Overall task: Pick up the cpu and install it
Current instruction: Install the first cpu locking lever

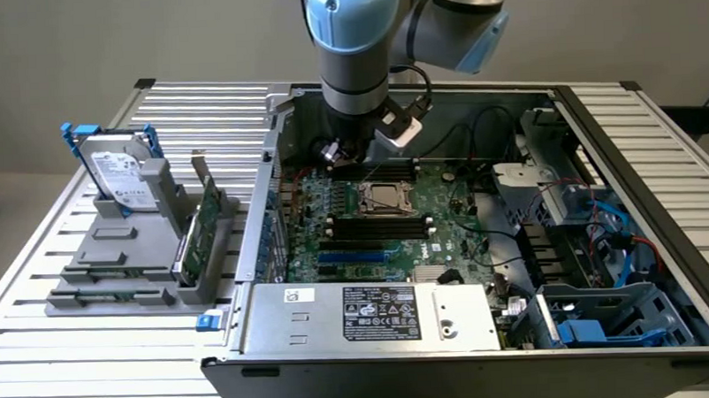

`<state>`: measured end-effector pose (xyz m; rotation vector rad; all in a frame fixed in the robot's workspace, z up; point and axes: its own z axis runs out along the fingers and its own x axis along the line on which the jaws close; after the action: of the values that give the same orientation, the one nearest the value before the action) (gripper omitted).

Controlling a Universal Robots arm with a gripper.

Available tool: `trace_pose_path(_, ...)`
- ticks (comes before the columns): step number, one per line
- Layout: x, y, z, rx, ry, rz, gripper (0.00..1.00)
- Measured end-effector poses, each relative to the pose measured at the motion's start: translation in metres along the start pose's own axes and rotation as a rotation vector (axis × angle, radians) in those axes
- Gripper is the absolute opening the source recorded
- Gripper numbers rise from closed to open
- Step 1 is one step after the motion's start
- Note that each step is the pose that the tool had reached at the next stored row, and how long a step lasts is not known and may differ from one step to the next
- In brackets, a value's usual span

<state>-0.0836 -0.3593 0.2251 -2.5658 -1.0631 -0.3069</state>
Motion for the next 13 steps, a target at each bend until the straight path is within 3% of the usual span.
trace_pose_path(2, -0.001, 0.0014, 0.0030, -0.0014, 0.0032, 0.008, 0.11)
trace_pose_path(6, -0.003, 0.0030, 0.0083, -0.0125, 0.0104, 0.036, 0.11)
trace_pose_path(10, -0.003, 0.0037, 0.0109, -0.0323, 0.0024, 0.052, 0.11)
trace_pose_path(13, -0.003, 0.0041, 0.0133, -0.0418, -0.0041, 0.056, 0.11)
